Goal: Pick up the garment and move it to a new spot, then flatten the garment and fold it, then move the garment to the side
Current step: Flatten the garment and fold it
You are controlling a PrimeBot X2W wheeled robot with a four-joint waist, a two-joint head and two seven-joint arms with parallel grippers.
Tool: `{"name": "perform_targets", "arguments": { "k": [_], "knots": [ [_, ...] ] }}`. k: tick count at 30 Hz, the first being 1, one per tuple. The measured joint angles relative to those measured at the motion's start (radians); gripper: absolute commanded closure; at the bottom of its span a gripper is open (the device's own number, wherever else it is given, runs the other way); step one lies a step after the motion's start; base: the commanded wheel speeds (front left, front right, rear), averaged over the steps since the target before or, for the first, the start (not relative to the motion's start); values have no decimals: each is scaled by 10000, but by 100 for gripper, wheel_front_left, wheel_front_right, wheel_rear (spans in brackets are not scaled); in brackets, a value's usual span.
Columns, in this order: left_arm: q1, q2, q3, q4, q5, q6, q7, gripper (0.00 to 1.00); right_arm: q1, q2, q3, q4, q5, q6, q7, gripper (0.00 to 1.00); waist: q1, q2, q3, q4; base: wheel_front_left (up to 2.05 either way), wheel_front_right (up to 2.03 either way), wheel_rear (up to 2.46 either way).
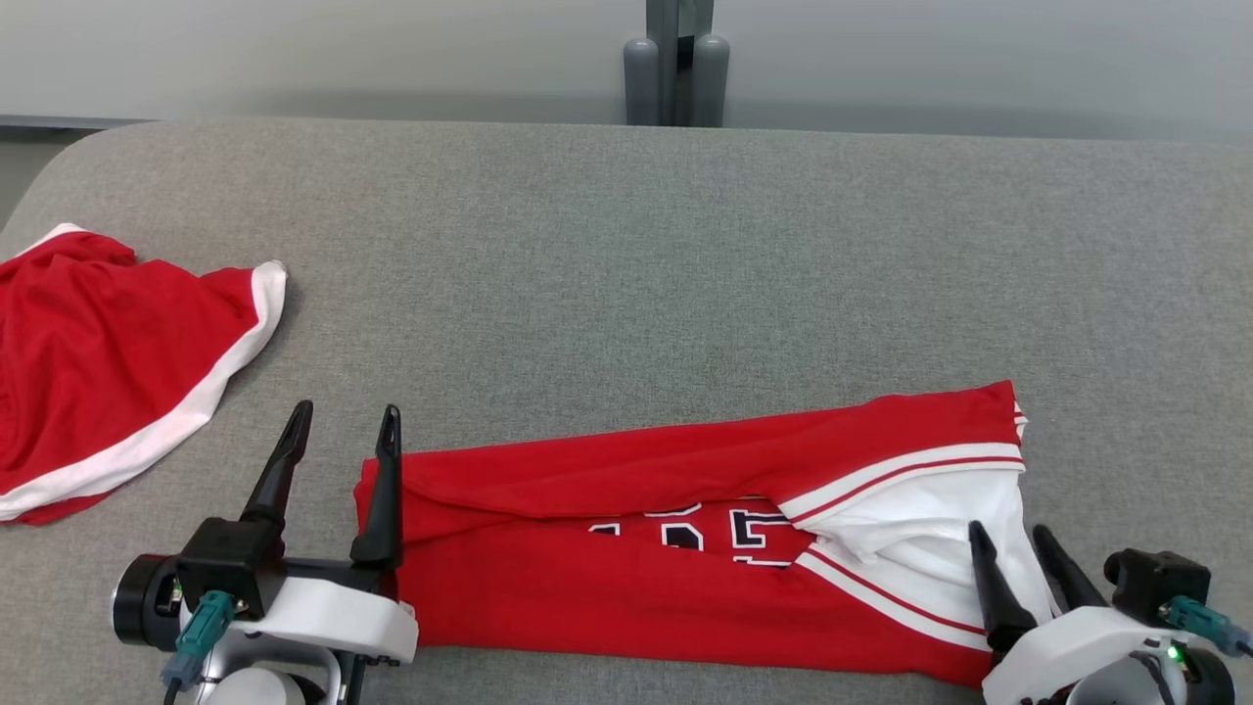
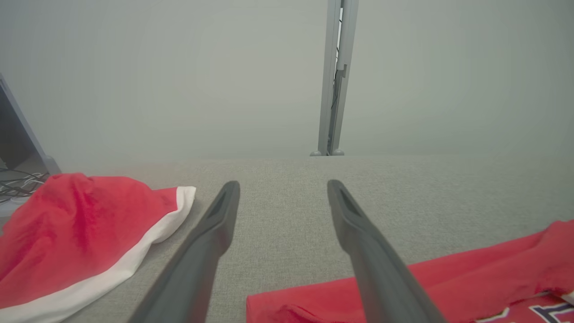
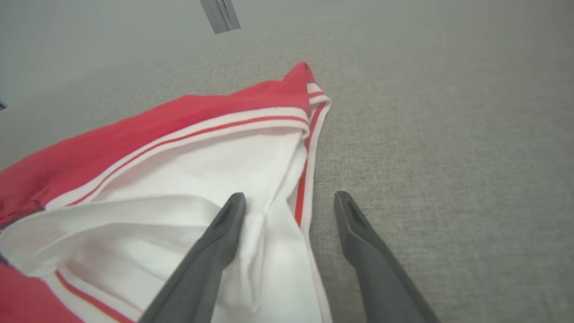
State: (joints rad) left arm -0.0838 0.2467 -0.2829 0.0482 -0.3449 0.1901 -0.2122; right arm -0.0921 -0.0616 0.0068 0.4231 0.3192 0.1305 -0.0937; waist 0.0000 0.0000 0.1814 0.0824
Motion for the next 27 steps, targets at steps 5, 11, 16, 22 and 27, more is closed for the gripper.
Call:
{"name": "perform_targets", "arguments": {
  "k": [5,11,16,22,27],
  "knots": [
    [-53,6,-23,4,-6,2,2,0,-193,10,236,903,180,2,-207,0,0,0,100,55,0,0,0],
    [-60,23,-19,-4,-63,19,-8,0,-352,-73,798,1281,644,-19,-407,100,0,0,140,-16,0,0,0],
    [-57,61,-17,-33,-90,48,-8,0,-375,-29,798,1379,855,25,-857,100,-1,0,109,-165,0,0,0],
    [-57,96,-121,-65,-92,48,6,0,-360,-602,-117,1262,846,36,-1124,100,-1,0,8,-285,0,0,0],
    [-43,58,-190,-77,-125,52,6,0,-125,-1104,-1243,989,571,31,-1214,100,0,0,-73,-357,0,0,0]
  ]
}}
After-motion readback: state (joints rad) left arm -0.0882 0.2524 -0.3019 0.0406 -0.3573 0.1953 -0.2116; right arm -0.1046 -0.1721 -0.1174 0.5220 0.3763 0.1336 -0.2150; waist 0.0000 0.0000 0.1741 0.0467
